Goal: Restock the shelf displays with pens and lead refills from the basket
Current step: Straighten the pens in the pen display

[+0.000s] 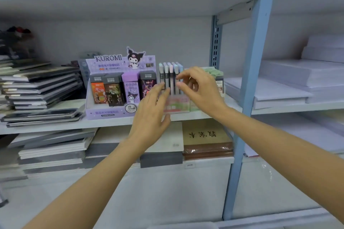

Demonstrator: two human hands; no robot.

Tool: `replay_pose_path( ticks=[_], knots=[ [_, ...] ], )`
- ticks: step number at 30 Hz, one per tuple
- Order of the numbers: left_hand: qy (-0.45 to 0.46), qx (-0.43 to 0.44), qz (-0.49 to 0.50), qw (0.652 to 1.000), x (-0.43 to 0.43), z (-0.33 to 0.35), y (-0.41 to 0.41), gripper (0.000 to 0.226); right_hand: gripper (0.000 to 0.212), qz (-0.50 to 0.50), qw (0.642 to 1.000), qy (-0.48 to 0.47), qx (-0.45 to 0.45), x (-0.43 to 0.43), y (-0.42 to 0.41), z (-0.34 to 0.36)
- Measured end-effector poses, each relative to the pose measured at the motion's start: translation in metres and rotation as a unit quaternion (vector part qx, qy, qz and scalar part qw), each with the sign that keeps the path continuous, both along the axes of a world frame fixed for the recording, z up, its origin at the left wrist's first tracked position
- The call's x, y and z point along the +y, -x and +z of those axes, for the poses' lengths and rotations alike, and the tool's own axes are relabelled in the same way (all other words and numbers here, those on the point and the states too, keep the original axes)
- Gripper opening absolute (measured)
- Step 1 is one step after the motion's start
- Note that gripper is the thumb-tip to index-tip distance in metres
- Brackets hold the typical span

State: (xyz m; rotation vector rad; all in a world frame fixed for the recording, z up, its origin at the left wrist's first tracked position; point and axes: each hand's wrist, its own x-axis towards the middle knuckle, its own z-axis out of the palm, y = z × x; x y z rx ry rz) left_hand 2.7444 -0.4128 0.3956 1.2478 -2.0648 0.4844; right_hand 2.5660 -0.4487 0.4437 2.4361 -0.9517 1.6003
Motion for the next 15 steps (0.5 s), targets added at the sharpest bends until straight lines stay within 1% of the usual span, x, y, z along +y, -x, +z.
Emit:
replay_pose_path(
  ticks=[2,3,4,6,7,9,10,12,14,15],
  knots=[
    [0.059,0.056,-0.014,0.997,0.005,-0.024,0.008,0.048,0.015,0.048,0.998,-0.035,0.005,0.02,0.014,-0.04],
    [0.072,0.083,-0.023,0.994,0.007,-0.041,0.014,0.04,0.017,0.057,0.996,-0.069,0.011,0.027,0.021,-0.065],
    [0.064,0.102,-0.037,0.992,0.01,-0.061,0.02,0.033,0.017,0.056,0.992,-0.109,0.023,0.033,0.029,-0.093],
    [-0.003,0.117,-0.071,0.991,0.015,-0.11,0.034,0.023,0.016,0.035,0.976,-0.207,0.062,0.039,0.046,-0.156],
    [-0.05,0.118,-0.081,0.988,0.017,-0.138,0.041,0.02,0.014,0.021,0.961,-0.261,0.09,0.04,0.055,-0.19],
    [-0.172,0.128,-0.08,0.973,0.024,-0.196,0.055,0.015,0.009,-0.005,0.917,-0.37,0.148,0.037,0.072,-0.26],
    [-0.247,0.139,-0.068,0.957,0.027,-0.226,0.062,0.013,0.013,-0.015,0.889,-0.425,0.168,0.035,0.08,-0.294],
    [-0.399,0.159,-0.028,0.903,0.031,-0.285,0.074,0.012,0.035,-0.039,0.825,-0.532,0.188,0.035,0.092,-0.357],
    [-0.529,0.179,0.006,0.829,0.038,-0.34,0.086,0.014,0.053,-0.056,0.772,-0.605,0.186,0.042,0.102,-0.411],
    [-0.582,0.193,0.019,0.79,0.043,-0.364,0.092,0.016,0.056,-0.064,0.755,-0.627,0.178,0.047,0.105,-0.433]
  ],
)
